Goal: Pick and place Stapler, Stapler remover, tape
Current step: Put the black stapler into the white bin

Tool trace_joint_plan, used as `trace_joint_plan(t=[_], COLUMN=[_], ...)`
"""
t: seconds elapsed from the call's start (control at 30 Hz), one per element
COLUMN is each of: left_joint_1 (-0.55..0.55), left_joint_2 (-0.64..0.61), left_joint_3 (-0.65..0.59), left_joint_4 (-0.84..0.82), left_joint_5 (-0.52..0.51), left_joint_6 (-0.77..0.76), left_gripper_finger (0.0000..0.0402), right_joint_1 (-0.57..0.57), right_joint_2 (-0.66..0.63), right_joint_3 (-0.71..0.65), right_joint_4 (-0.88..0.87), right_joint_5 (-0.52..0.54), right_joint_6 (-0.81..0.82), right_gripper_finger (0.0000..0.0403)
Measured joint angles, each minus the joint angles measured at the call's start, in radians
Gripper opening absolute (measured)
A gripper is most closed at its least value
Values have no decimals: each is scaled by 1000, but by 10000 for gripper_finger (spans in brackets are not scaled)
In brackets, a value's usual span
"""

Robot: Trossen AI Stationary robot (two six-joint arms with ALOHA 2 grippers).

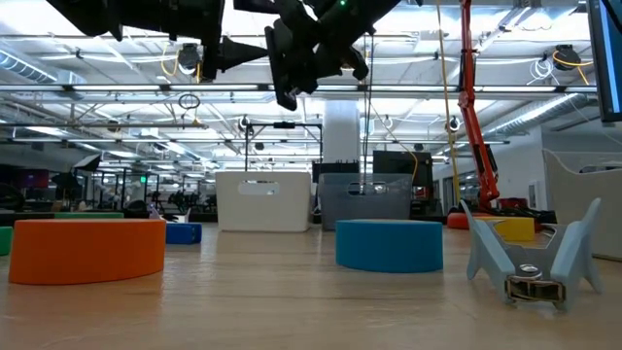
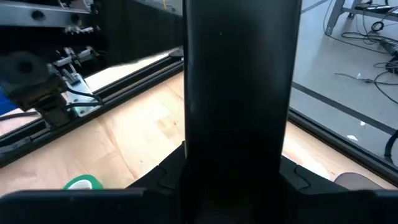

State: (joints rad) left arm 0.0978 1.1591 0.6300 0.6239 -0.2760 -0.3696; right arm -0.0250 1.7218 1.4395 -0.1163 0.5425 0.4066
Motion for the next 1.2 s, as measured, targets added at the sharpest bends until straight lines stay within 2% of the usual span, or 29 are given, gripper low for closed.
trace_joint_plan(t=[0.13,0.33,0.63,0.87,1.2], left_joint_1=[0,1,-2,5,6], left_joint_2=[-1,0,0,0,-1], left_joint_3=[0,0,0,0,0], left_joint_4=[-8,0,0,13,-3], left_joint_5=[-26,-68,-65,20,89], left_joint_6=[36,38,16,6,15], left_gripper_finger=[380,398,387,390,384], right_joint_1=[1,6,6,5,6], right_joint_2=[0,1,1,13,15], right_joint_3=[0,0,0,0,0], right_joint_4=[31,42,45,29,21], right_joint_5=[-58,-62,-76,-177,-179], right_joint_6=[27,30,23,-17,-104], right_gripper_finger=[121,121,121,121,121])
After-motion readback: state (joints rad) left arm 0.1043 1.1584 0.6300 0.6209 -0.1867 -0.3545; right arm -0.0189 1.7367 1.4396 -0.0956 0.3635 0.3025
